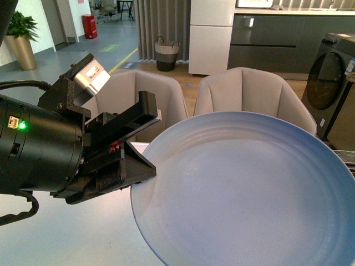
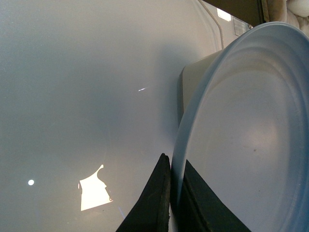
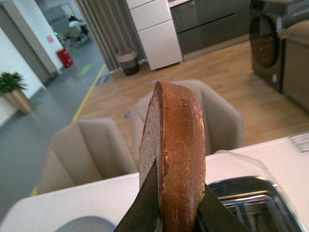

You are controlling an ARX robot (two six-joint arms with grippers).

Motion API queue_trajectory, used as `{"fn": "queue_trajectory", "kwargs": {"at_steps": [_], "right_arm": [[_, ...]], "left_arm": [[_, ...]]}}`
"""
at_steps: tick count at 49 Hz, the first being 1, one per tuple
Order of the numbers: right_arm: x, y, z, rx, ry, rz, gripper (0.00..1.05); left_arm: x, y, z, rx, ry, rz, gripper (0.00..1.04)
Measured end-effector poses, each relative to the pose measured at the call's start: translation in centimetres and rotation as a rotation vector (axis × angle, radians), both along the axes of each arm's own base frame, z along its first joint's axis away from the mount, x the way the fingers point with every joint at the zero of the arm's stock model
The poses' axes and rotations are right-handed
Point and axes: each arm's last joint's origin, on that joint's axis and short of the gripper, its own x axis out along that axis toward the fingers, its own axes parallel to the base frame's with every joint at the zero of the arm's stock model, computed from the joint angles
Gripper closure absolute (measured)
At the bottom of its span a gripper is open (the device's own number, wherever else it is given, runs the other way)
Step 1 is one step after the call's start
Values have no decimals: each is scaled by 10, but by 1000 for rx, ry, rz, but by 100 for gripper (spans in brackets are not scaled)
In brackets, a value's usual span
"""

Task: Left arm holds plate, right arm toasts bread

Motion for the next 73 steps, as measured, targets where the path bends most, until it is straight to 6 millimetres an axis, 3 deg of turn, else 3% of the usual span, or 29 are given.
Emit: {"fn": "queue_trajectory", "kwargs": {"at_steps": [9,28,41,73], "right_arm": [[14,-2,-8,-177,65,-68,101],[55,3,-81,-401,267,-101,101],[62,-5,-114,-416,377,-99,101],[73,-21,-135,-365,467,-47,101]], "left_arm": [[0,0,0,0,0,0,102],[0,0,0,0,0,0,102],[0,0,0,0,0,0,102],[0,0,0,0,0,0,102]]}}
